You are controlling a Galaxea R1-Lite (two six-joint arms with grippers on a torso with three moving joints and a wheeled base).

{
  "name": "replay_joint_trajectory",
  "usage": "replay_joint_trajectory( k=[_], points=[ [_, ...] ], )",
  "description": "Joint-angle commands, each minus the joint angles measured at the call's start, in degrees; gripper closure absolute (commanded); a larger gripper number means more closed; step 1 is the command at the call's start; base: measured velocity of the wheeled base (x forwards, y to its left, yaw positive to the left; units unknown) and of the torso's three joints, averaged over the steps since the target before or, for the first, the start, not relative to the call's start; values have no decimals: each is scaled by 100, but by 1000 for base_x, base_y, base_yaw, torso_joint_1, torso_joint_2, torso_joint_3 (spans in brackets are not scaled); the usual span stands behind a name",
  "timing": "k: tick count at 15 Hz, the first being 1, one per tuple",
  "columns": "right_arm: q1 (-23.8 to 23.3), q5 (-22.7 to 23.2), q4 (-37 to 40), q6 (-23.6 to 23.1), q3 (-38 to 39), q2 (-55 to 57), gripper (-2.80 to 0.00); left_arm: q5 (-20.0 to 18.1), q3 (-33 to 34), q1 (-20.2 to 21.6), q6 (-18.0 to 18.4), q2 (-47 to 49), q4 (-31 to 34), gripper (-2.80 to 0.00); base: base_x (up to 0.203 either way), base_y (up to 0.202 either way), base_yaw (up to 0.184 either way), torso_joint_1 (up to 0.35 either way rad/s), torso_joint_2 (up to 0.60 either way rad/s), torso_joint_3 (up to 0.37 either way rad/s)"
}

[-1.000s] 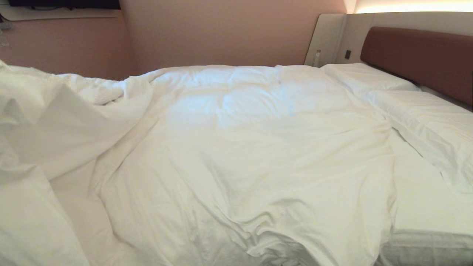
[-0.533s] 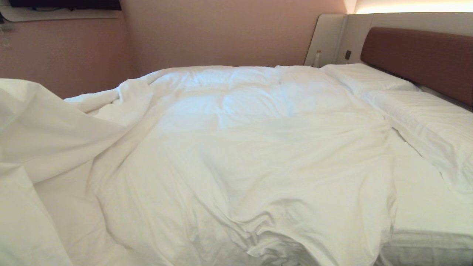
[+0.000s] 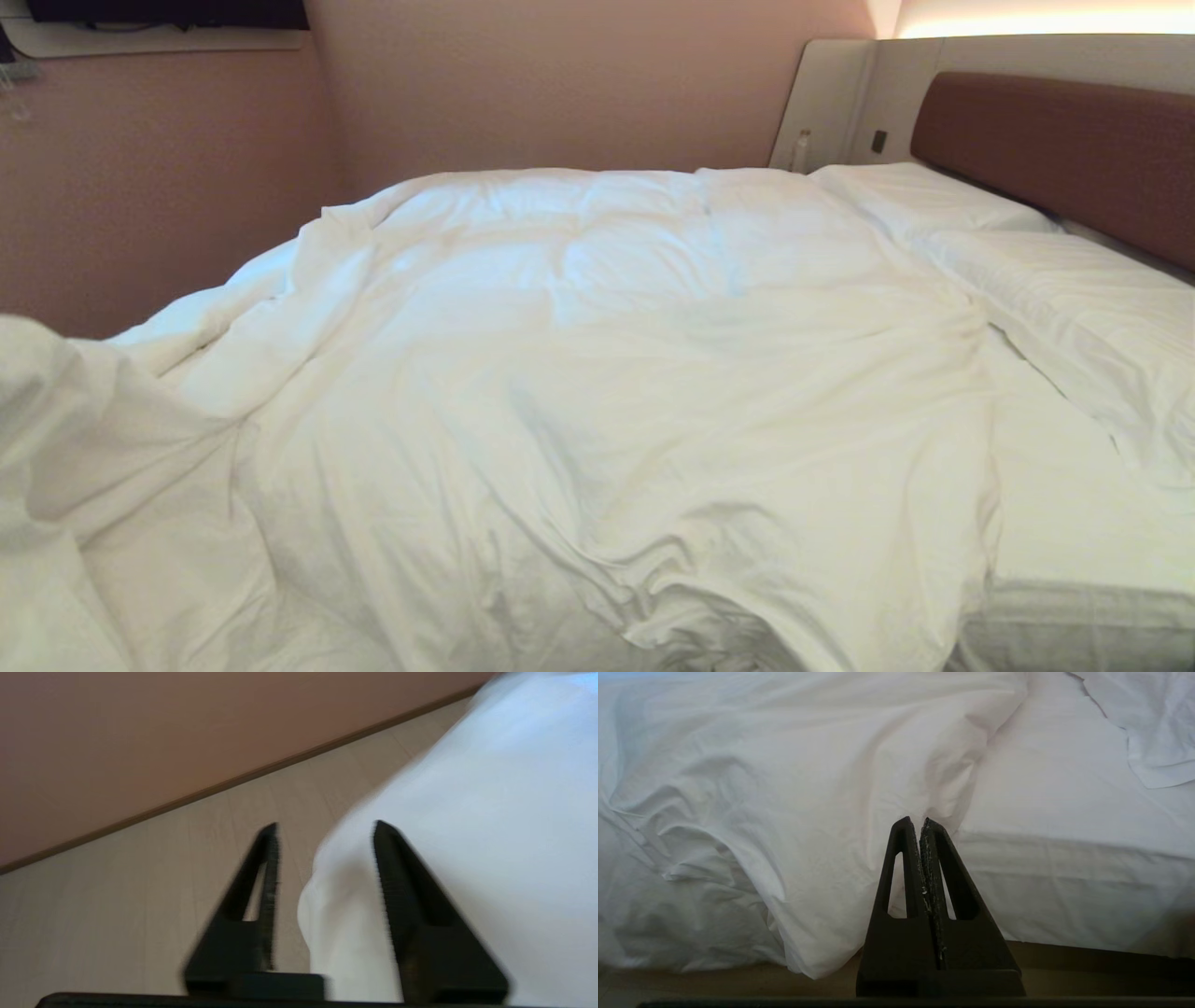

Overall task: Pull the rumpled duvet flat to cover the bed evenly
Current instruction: Flatten the corners of the folded blanket

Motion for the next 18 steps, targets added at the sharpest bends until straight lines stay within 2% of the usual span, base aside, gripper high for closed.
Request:
replay_joint_trajectory(
  k=[1,3,4,5,7,9,10,13,14,16,17,18],
  points=[
    [3,2,2,0,0,7,0,91,58,103,131,104,0,-280,0,0,0,0,0,0],
    [3,2,2,0,0,7,0,787,152,315,527,-106,-13,-280,0,0,0,0,0,0],
    [3,2,2,0,0,7,0,971,154,348,605,-240,-19,-280,0,0,0,0,0,0],
    [3,2,2,0,0,7,0,947,137,352,594,-401,-57,-280,0,0,0,0,0,0],
    [3,2,2,0,0,7,0,255,128,334,579,-591,-319,-280,0,0,0,0,0,0],
    [3,2,2,0,0,7,0,-67,167,283,517,-691,-433,-280,0,0,0,0,0,0],
    [3,2,2,0,0,7,0,-615,191,227,383,-797,-411,-280,0,0,0,0,0,0],
    [3,2,2,0,0,7,0,-3423,317,109,42,-1168,-49,-280,0,0,0,0,0,0],
    [3,2,2,0,0,7,0,-4150,368,63,-50,-1246,136,-280,0,0,0,0,0,0],
    [3,2,2,0,0,7,0,-5117,560,-36,-377,-1318,293,-280,0,0,0,0,0,0],
    [3,2,2,0,0,7,0,-5295,616,-88,-455,-1318,306,-280,0,0,0,0,0,0],
    [3,2,2,0,0,7,0,-5292,619,-119,-459,-1307,308,-280,0,0,0,0,0,0]
  ],
)
